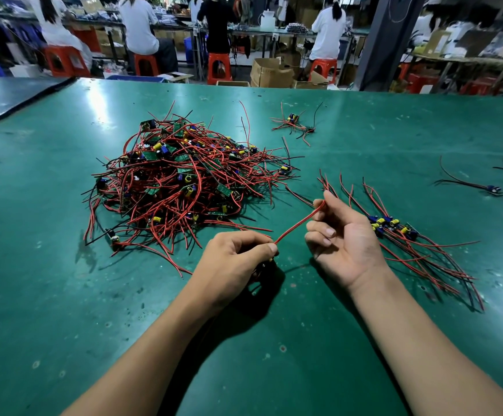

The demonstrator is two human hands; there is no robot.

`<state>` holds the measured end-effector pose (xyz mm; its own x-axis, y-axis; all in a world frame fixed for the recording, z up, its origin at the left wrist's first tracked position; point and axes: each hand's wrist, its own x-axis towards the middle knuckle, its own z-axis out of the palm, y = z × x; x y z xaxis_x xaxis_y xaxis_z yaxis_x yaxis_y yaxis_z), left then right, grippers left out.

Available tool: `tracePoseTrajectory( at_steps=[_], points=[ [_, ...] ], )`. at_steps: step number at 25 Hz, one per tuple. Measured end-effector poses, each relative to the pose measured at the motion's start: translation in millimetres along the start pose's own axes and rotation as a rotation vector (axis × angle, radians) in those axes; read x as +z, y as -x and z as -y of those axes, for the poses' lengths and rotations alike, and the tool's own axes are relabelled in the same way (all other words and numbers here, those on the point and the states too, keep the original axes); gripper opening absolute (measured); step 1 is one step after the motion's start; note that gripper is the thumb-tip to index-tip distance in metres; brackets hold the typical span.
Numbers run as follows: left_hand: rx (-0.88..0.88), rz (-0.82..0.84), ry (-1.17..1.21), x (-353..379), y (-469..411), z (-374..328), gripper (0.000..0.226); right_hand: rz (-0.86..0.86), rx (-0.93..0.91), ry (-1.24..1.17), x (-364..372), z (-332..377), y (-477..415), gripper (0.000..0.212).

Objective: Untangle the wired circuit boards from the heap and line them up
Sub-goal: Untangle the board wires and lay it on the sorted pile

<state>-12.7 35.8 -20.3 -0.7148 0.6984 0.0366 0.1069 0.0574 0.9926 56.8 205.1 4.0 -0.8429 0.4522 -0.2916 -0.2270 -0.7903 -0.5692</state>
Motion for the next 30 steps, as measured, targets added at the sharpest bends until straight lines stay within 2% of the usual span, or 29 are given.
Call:
tracePoseTrajectory(
  at_steps=[4, 6, 10, 13, 16, 18, 21, 26, 30],
  points=[
    [-0.002, -0.002, -0.012, 0, 0, -1, 0.011, 0.029, 0.078, -0.096, -1, 1, 1, 0.022],
    [-0.004, -0.004, 0.001, -1, 0, -1, 0.011, 0.047, 0.070, -0.059, -2, -1, 0, 0.024],
    [-0.011, -0.036, 0.035, 0, -1, 1, 0.011, 0.055, -0.107, 0.308, -7, -6, -3, 0.031],
    [-0.013, -0.055, 0.101, 1, -3, 2, 0.011, 0.183, -0.104, 0.572, -10, -19, -3, 0.045],
    [0.014, -0.055, 0.117, 0, -4, 3, 0.014, 0.249, -0.118, 0.818, -10, -32, 3, 0.033],
    [0.006, -0.053, 0.111, -1, -4, 4, 0.015, 0.211, -0.121, 0.824, -8, -33, 3, 0.026],
    [-0.024, -0.027, 0.156, 0, -4, 3, 0.014, 0.130, -0.075, 0.710, -5, -28, 2, 0.028],
    [-0.027, 0.013, 0.172, 1, -4, 0, 0.015, 0.116, -0.067, 0.467, -1, -27, -1, 0.020],
    [-0.029, 0.039, 0.143, 1, -3, -1, 0.017, 0.126, -0.028, 0.474, -2, -24, -2, 0.024]
  ],
)
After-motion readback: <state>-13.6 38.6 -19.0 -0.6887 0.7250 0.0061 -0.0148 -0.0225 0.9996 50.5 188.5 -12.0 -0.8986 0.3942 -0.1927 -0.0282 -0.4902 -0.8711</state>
